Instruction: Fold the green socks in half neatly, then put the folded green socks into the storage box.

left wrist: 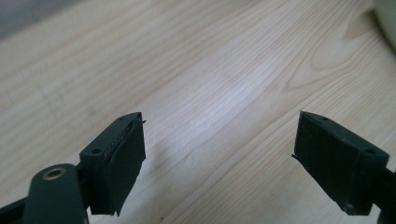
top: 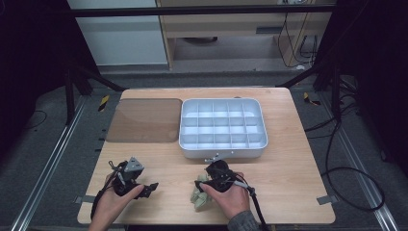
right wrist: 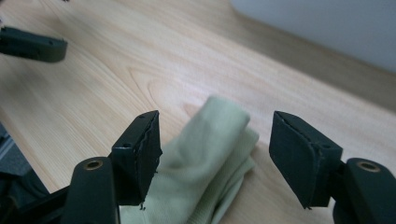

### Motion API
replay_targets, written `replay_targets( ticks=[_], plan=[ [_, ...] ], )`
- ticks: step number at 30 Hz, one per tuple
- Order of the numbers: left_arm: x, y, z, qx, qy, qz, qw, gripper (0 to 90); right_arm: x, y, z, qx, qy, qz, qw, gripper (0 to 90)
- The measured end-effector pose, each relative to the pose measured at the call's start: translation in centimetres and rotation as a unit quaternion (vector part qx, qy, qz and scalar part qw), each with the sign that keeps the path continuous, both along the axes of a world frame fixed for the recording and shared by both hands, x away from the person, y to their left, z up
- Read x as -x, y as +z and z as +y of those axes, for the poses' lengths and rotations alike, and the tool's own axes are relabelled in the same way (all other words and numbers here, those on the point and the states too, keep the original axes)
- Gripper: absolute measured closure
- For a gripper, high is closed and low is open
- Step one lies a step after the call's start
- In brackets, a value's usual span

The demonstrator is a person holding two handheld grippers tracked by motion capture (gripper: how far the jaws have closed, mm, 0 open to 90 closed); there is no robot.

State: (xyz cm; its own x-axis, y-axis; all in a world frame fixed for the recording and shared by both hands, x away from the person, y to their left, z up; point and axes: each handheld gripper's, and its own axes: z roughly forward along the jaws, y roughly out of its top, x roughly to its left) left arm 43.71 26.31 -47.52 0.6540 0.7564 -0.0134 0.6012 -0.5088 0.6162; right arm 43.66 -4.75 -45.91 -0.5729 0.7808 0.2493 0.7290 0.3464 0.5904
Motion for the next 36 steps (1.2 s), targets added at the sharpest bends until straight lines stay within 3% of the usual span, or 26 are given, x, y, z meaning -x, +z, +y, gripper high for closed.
replay_targets(
  ticks=[4,11,21,27,30,36],
  plan=[
    [0.2,-0.6,-0.1,-0.025,-0.004,0.001,0.9997,15.8,0.6,-1.2,0.1,0.014,-0.003,0.011,0.9998,35.7],
    [0.3,-1.0,-0.2,-0.014,-0.001,0.010,0.9999,15.8,0.9,-2.5,0.3,0.016,0.003,0.024,0.9996,40.2],
    [0.0,-1.2,0.8,-0.008,0.014,0.011,0.9998,16.5,1.3,-2.6,1.0,0.027,0.016,0.010,0.9995,60.7],
    [-0.2,-1.3,1.5,-0.002,0.022,0.011,0.9997,16.3,1.1,-2.2,0.6,0.017,0.037,0.014,0.9991,71.3],
    [-0.3,-1.2,2.0,0.004,0.028,0.007,0.9996,15.5,0.9,-1.9,-0.1,-0.009,0.044,0.010,0.9990,72.0],
    [-0.3,-1.3,2.8,0.009,0.042,0.005,0.9991,14.8,0.2,-0.7,-2.9,-0.030,0.020,-0.003,0.9993,72.1]
  ],
)
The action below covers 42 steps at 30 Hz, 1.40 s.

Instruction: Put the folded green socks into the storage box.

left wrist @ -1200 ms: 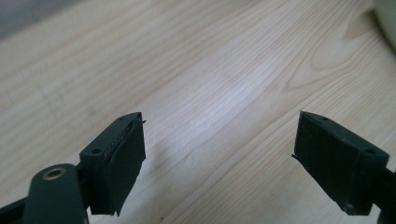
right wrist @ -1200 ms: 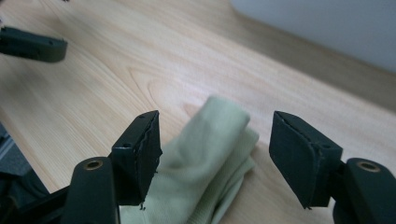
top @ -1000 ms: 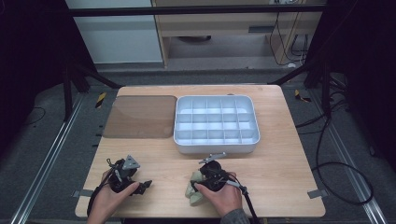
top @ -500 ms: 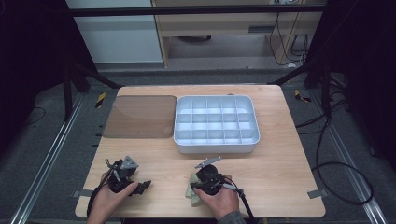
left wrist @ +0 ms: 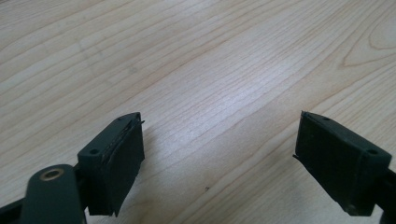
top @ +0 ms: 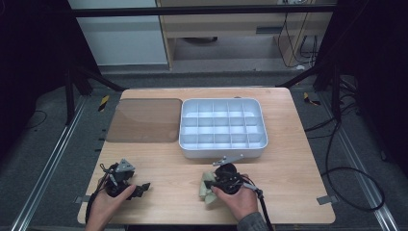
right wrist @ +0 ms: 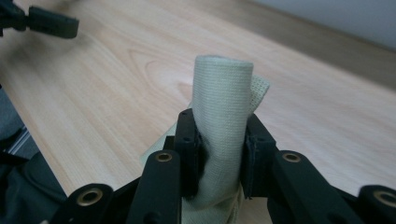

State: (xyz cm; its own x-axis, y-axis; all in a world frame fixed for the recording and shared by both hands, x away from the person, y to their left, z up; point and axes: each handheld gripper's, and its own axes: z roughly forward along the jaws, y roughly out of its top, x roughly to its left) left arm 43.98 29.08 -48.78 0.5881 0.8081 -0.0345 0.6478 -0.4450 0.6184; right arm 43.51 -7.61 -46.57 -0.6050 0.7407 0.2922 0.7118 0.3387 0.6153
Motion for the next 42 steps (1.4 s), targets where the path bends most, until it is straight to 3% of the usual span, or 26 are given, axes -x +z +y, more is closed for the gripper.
replay_targets(
  ticks=[4,8,19,31,42],
  plan=[
    [-0.3,-0.2,0.6,0.001,0.010,0.005,0.9999,11.5,-0.4,1.3,-2.4,-0.005,-0.020,-0.017,0.9996,72.1],
    [-0.8,-0.5,0.8,0.008,0.015,0.009,0.9998,7.6,-0.9,2.6,-4.4,0.006,-0.038,-0.033,0.9987,72.1],
    [-1.7,-0.9,0.7,0.012,0.022,-0.006,0.9997,2.9,-2.1,6.0,-8.3,0.026,-0.081,-0.078,0.9933,71.7],
    [-1.9,-1.3,0.5,-0.011,0.019,-0.027,0.9994,1.8,-4.4,9.5,-10.6,0.072,-0.098,-0.120,0.9853,71.5],
    [-2.4,-1.4,0.3,-0.010,0.017,-0.034,0.9992,0.0,-5.8,10.9,-11.7,0.099,-0.100,-0.123,0.9823,71.2]
  ],
)
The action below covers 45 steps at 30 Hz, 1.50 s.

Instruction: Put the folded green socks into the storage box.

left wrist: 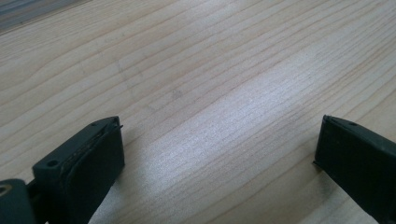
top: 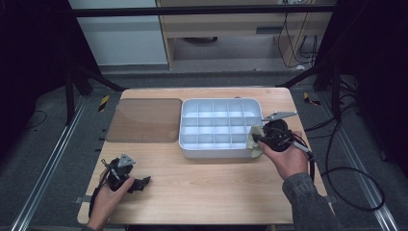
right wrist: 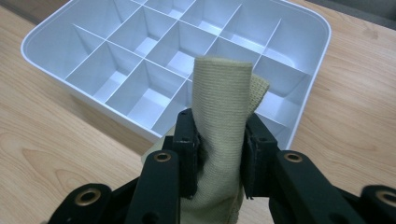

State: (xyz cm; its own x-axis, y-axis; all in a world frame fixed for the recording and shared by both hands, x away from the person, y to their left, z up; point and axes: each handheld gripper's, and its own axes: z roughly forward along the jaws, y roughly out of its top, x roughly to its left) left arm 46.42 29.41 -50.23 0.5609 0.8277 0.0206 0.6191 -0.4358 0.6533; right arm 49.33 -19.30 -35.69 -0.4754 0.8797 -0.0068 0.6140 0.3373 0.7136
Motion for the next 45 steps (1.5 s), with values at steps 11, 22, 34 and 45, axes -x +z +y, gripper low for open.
replay_targets(
  ticks=[11,22,34,45],
  plan=[
    [0.2,-0.3,0.0,0.012,0.006,-0.017,0.9998,0.0,-0.6,1.8,-1.5,0.005,-0.010,-0.001,0.9999,71.2],
    [0.3,-0.5,0.1,0.016,0.006,-0.025,0.9995,0.0,-0.8,2.8,-2.3,0.013,-0.013,-0.005,0.9998,71.1],
    [-0.1,-0.6,0.3,0.022,-0.002,-0.032,0.9992,0.0,-1.9,3.5,-3.5,0.017,-0.024,-0.011,0.9995,71.0],
    [-0.3,-0.6,0.3,0.024,-0.001,-0.031,0.9992,0.0,-3.9,3.5,-3.5,0.024,-0.027,-0.009,0.9993,71.0]
  ],
)
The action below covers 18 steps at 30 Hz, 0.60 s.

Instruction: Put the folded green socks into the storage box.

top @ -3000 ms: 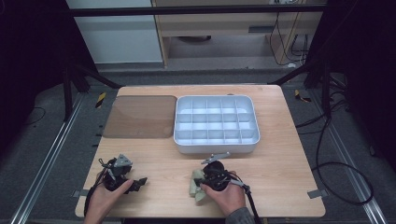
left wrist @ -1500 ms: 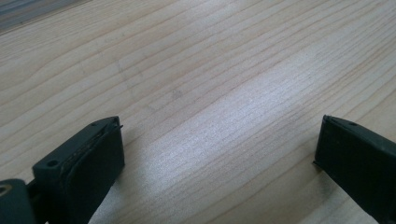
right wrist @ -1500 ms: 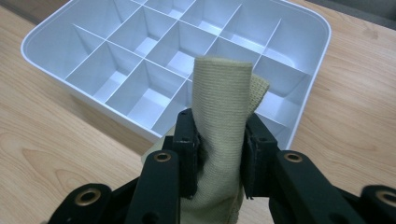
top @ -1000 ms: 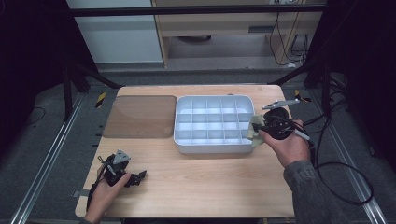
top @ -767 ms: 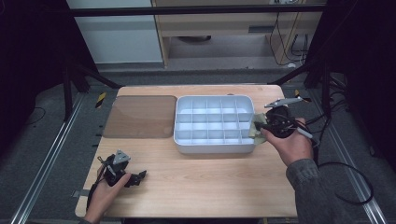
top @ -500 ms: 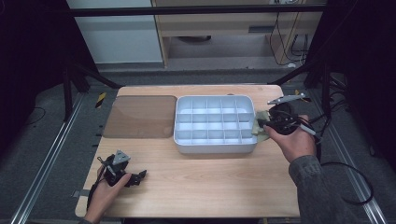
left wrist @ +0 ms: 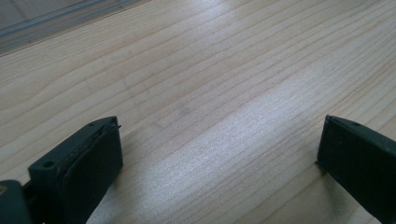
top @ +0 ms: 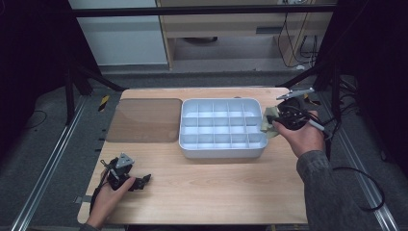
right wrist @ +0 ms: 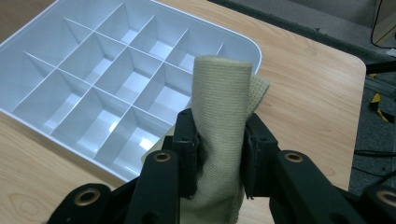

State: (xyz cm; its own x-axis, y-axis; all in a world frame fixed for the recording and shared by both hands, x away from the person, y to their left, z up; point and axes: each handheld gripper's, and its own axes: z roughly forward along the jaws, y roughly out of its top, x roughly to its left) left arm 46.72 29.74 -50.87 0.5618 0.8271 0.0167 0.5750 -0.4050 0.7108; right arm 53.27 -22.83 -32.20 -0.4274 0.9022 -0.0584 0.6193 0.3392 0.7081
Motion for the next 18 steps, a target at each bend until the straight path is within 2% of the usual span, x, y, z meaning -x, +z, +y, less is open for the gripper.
replay_targets(
  ticks=[8,18],
  plan=[
    [0.1,0.0,0.0,0.000,0.002,0.000,1.0000,0.0,-1.3,-0.9,1.4,0.008,0.011,0.010,0.9999,71.0],
    [0.1,0.0,0.0,-0.002,0.002,0.000,1.0000,0.0,-2.0,-1.8,2.5,0.015,0.013,0.016,0.9997,71.0]
  ],
)
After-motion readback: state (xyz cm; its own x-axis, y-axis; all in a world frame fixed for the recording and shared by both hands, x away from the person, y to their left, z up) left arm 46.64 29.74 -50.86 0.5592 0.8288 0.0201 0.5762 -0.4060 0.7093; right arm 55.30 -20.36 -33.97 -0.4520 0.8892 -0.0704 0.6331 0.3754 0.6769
